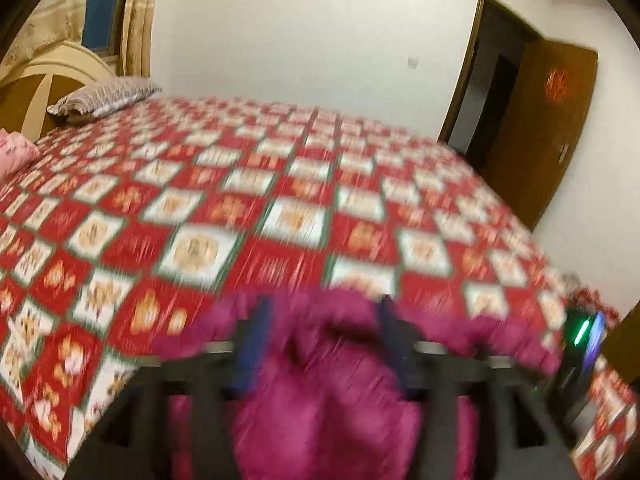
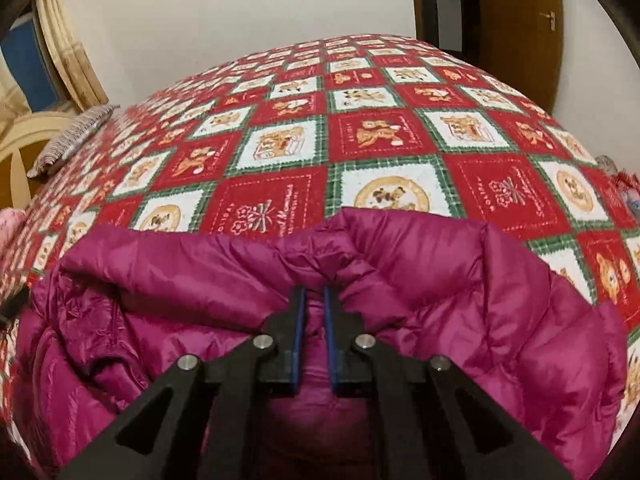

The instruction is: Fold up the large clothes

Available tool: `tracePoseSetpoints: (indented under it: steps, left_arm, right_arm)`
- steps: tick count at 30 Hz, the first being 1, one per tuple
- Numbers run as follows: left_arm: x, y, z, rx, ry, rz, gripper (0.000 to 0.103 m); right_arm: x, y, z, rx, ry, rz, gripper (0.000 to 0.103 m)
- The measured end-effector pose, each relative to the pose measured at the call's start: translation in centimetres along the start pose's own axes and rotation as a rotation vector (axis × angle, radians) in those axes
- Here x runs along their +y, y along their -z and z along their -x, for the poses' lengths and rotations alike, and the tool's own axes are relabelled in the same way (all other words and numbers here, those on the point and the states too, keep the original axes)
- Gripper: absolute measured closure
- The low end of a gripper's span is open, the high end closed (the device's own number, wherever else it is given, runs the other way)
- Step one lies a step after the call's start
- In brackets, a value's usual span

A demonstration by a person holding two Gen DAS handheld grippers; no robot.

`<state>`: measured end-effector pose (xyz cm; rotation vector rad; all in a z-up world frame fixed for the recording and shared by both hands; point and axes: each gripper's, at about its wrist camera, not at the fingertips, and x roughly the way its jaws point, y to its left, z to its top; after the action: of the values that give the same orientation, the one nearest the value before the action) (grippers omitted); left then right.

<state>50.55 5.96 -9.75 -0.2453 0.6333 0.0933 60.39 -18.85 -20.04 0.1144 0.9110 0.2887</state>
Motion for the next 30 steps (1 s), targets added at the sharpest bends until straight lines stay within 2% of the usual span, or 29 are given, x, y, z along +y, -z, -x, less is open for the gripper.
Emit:
tracePoseSetpoints:
  steps: [2, 4, 5, 7, 9, 11, 12, 14, 18, 30]
  left_arm:
    - [-1.6, -1.9, -0.9, -0.037, 0.02, -0.008, 0.023]
    - [-3.3, -2.8, -3.1, 0.0, -0.003, -0.049, 0.02]
    - [-4.3, -2.8, -4.4, 0.033, -0.041, -0.087, 0.02]
    - [-5.3, -1.3, -7.6, 0.113, -0.149, -0.163, 0.02]
    - [-4.4, 1.1, -9.6, 0.189, -0.207, -0.159, 0.02]
    - [-2.6, 3.6, -10.8, 0.246, -0.215, -0.121, 0.02]
    - [-1.2, 5.4, -11.5, 0.281, -0.182, -0.072, 0.019]
    - [-0.8, 5.6, -10.8, 0.228, -0.164, -0.05, 0.019]
    - [-1.7, 5.8, -11.8, 0.243, -0.228, -0.105, 0.015]
    - [-2.0, 5.3, -12.6, 0.23, -0.23, -0.096, 0.011]
  right_arm:
    - [0.8, 0.1, 0.0, -0.009, 0.033, 0.031, 0.092]
    - [1.3, 0.2, 0.2, -0.015, 0.06, 0.054, 0.092]
    - [1.7, -0.1, 0.4, -0.017, 0.072, 0.064, 0.092]
    - [1.6, -0.1, 0.6, -0.02, 0.081, 0.072, 0.092]
    - [1.5, -0.1, 0.6, -0.024, 0.079, 0.071, 0.092]
    - [1.3, -0.1, 0.6, -0.027, 0.071, 0.066, 0.092]
    - [1.2, -0.1, 0.7, -0.029, 0.064, 0.061, 0.092]
    - [1.1, 0.0, 0.8, -0.033, 0.054, 0.055, 0.092]
    - [1.1, 0.0, 0.7, -0.036, 0.048, 0.049, 0.092]
    - [1.0, 0.0, 0.5, -0.039, 0.039, 0.032, 0.092]
